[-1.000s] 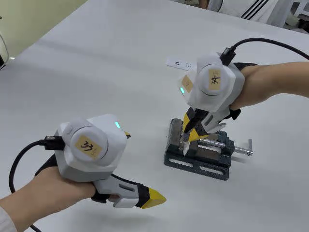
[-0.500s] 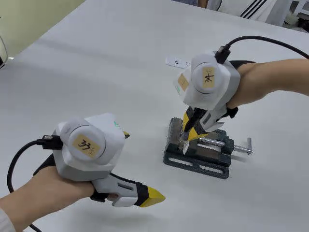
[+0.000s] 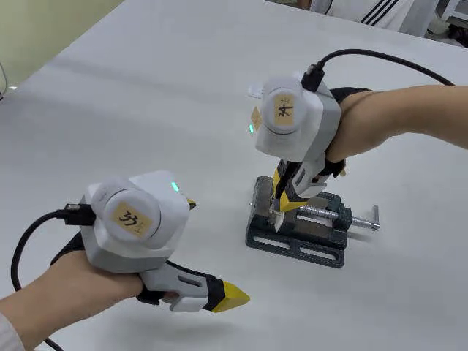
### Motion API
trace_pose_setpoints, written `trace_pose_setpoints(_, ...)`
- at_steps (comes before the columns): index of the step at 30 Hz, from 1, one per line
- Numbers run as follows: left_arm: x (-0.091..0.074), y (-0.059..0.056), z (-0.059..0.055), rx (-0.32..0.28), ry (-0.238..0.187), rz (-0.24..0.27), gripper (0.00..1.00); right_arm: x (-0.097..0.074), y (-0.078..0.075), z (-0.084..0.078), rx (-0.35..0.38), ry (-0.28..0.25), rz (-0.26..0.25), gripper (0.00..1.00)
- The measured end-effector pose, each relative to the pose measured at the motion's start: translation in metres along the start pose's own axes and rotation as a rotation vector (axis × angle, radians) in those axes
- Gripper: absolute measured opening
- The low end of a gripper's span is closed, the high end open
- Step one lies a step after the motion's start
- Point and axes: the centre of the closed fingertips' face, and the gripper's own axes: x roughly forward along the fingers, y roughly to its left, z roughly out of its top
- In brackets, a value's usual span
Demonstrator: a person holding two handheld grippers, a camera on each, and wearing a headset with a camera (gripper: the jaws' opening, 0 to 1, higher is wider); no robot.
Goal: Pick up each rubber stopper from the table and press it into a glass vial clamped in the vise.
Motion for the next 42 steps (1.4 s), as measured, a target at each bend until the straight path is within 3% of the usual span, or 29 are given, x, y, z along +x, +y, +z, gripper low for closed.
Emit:
trace_pose_setpoints(11, 0.0020, -0.0021, 0.0011, 0.005, -0.001, -0.004, 0.90, 0.0003, 0.0030, -0.0001, 0.098, 0.006, -0.001, 0.04)
trace_pose_setpoints(22, 0.0035, -0.0064, 0.0006, 0.004, 0.002, -0.012, 0.90, 0.0031, -0.0014, -0.0001, 0.246, 0.011, -0.016, 0.04)
trace_pose_setpoints(27, 0.0039, -0.0061, 0.0025, 0.008, -0.001, -0.014, 0.90, 0.0014, -0.0007, -0.0010, 0.261, -0.018, -0.019, 0.05)
trace_pose_setpoints(29, 0.0037, -0.0065, 0.0028, 0.007, -0.001, -0.014, 0.89, 0.0018, -0.0020, -0.0012, 0.301, -0.046, -0.019, 0.05)
trace_pose_setpoints(36, 0.0018, -0.0062, 0.0015, 0.008, 0.001, -0.012, 0.89, -0.0003, 0.0013, -0.0007, 0.214, -0.060, -0.026, 0.06)
trace_pose_setpoints(42, 0.0007, -0.0055, 0.0024, 0.005, -0.002, -0.008, 0.89, -0.0004, 0.0021, -0.0004, 0.195, -0.059, -0.022, 0.07)
